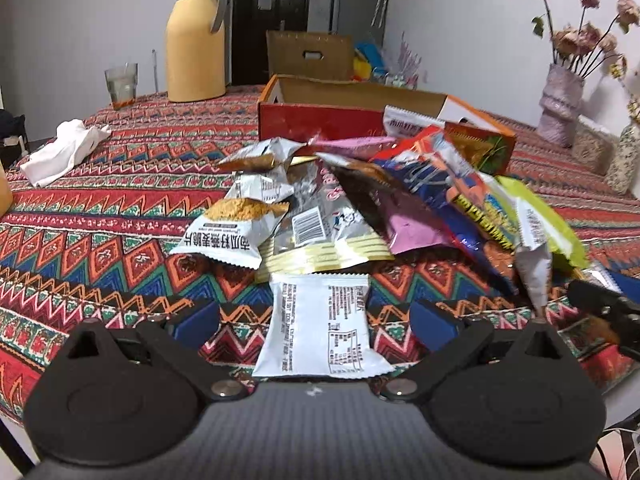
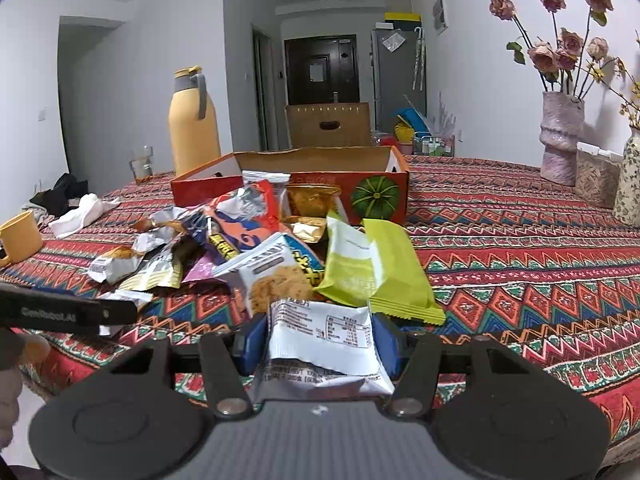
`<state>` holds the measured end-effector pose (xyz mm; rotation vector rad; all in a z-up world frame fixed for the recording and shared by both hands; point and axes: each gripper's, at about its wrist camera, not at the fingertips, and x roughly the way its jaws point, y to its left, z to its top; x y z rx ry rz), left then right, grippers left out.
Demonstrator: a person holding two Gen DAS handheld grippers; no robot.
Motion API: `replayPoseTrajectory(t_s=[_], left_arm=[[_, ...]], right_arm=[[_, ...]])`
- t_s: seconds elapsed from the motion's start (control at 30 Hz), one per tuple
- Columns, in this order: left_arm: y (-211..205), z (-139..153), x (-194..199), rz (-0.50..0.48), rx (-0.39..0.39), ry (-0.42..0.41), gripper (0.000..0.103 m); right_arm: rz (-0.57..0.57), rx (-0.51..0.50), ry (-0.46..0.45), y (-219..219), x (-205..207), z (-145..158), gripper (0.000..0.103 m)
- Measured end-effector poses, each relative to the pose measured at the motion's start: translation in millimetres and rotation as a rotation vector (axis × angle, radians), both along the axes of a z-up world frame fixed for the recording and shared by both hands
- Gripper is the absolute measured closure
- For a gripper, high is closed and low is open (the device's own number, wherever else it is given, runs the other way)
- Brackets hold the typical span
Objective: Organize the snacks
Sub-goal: 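Grasp the white printed snack packet with the right gripper while the left gripper grasps another white packet, then carry both white packets over the open cardboard box with both grippers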
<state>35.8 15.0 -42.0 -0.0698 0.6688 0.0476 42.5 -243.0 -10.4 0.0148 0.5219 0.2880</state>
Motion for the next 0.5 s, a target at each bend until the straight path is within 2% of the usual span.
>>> replayPoseTrajectory(t_s=[0.23,0.33,0.4,0.5], left_arm=[[-3.7,-4.2,6.9,0.004,0.020,0.023,0.022],[-5.6,-3.5,5.5,0.006,0.034,0.019,0.035],[-7.8,-2.1,4.5,0.004,0.039,0.016,0.051],[-8.7,-0.7,3.5,-0.002,0.035,0.014,0.055]], right_arm=[[0.004,0.013,0.009,-2.6,6.3,-4.2,0.048],[0.007,0.018,0.013,-3.4,7.4,-6.2,0.048],[0.008,0.020,0.015,-4.5,7.1,-6.7,0.048],[0.008,0.023,0.011,-5.3,5.7,-6.2,0.048]])
